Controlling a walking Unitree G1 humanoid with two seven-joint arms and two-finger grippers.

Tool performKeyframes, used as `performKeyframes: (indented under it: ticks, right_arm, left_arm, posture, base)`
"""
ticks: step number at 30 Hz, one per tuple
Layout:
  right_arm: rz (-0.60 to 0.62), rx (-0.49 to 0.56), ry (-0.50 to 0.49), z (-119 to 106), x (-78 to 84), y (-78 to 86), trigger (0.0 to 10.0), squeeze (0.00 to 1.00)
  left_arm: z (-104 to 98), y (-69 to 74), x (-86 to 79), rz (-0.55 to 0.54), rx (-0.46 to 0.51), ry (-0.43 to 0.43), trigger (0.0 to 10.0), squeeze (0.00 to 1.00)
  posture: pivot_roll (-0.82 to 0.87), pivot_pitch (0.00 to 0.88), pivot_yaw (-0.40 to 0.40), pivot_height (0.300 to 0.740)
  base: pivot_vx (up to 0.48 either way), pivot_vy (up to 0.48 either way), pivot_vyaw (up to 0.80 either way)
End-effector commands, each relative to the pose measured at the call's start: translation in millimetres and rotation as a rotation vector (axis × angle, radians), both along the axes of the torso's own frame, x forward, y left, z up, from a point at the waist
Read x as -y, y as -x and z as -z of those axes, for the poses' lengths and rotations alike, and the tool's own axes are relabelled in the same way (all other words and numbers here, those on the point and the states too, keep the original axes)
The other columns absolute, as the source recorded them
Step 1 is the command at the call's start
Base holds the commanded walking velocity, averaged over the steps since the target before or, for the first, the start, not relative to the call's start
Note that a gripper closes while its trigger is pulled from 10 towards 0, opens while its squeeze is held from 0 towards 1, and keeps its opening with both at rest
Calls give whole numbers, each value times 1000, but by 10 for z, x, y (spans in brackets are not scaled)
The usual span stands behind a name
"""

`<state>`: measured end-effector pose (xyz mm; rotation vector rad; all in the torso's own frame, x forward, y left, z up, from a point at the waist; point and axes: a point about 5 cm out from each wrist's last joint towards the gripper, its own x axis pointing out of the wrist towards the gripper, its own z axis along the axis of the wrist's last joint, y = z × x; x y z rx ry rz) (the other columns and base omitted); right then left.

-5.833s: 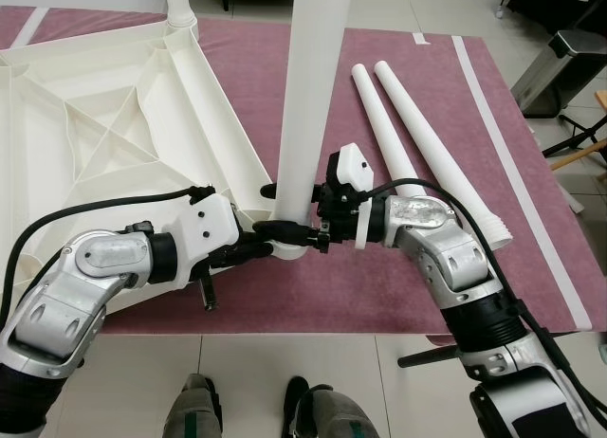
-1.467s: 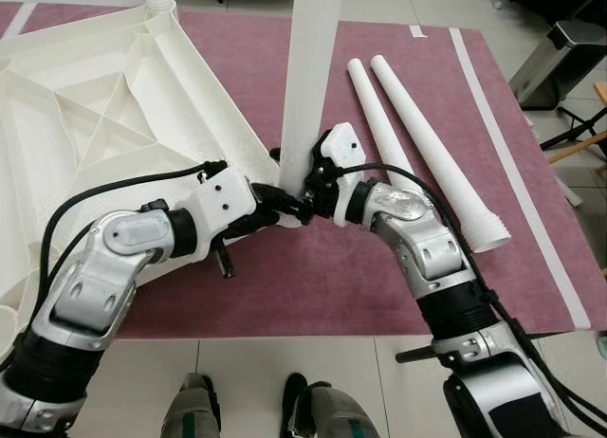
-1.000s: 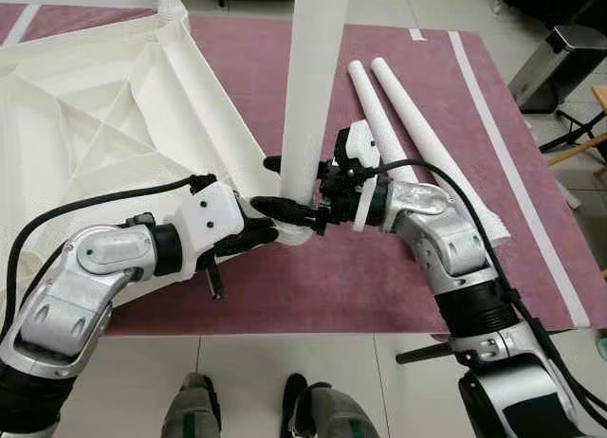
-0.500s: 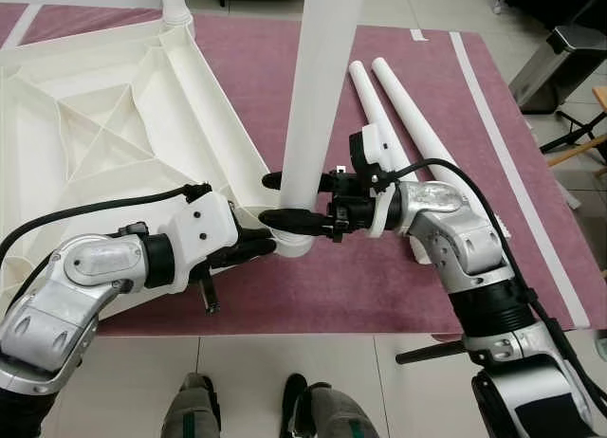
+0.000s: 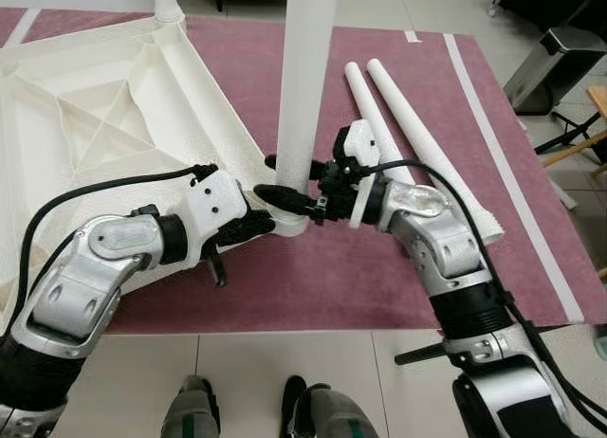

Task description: Building children table

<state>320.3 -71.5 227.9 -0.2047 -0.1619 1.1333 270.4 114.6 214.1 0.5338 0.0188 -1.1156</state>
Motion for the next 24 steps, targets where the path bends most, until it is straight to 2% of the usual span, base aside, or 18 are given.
performKeyframes:
  ticks: [1, 3, 6, 9, 11, 12, 13, 15, 16, 18, 22, 24]
  right_arm:
    - [85, -71, 42, 204, -49, -40, 0, 0]
    - [188, -90, 29, 266, -104, -78, 0, 0]
    - [247, -91, 33, 311, -130, -95, 0, 0]
    - [459, -139, 41, 488, -160, -169, 0, 0]
    - [459, -139, 41, 488, -160, -169, 0, 0]
    - [532, -160, 43, 555, -173, -189, 0, 0]
    - [532, -160, 43, 555, -173, -189, 0, 0]
    - [681, -183, 33, 636, -263, -232, 0, 0]
    - [681, -183, 33, 636, -263, -232, 0, 0]
    - [752, -186, -1, 621, -404, -260, 0, 0]
    - [760, -179, -14, 599, -451, -266, 0, 0]
    - [721, -147, -66, 524, -528, -251, 0, 0]
  left_arm:
    - [-224, 11, 130, 34, 124, 53, 0, 0]
    - [-234, -92, 169, 3, 132, 54, 0, 0]
    - [-229, -158, 189, -24, 132, 55, 0, 0]
    - [-191, -343, 225, -114, 139, 37, 0, 0]
    - [-191, -343, 225, -114, 139, 37, 0, 0]
    - [-190, -420, 232, -162, 152, 25, 0, 0]
    - [-190, -420, 232, -162, 152, 25, 0, 0]
    - [-214, -557, 251, -243, 174, 18, 0, 0]
    - [-214, -557, 251, -243, 174, 18, 0, 0]
    - [-228, -601, 272, -256, 181, 20, 0, 0]
    - [-217, -601, 274, -254, 180, 21, 0, 0]
    - [-135, -575, 255, -254, 169, 20, 0, 0]
  posture:
    - [155, 205, -49, 740]
    - [151, 205, -45, 740]
    - [151, 205, -44, 740]
    - [149, 203, -41, 740]
    - [149, 203, -41, 740]
    - [145, 201, -38, 740]
    - [145, 201, -38, 740]
    - [140, 196, -34, 740]
    - [140, 196, -34, 740]
    - [143, 192, -30, 740]
    - [143, 190, -31, 740]
    - [145, 184, -43, 740]
  base:
    - [0, 0, 0]
    - [0, 0, 0]
    - [0, 0, 0]
    - [0, 0, 0]
    - [0, 0, 0]
    - [0, 0, 0]
    - [0, 0, 0]
    - [0, 0, 0]
    - [0, 0, 0]
    - [0, 0, 0]
    - [0, 0, 0]
    - [0, 0, 0]
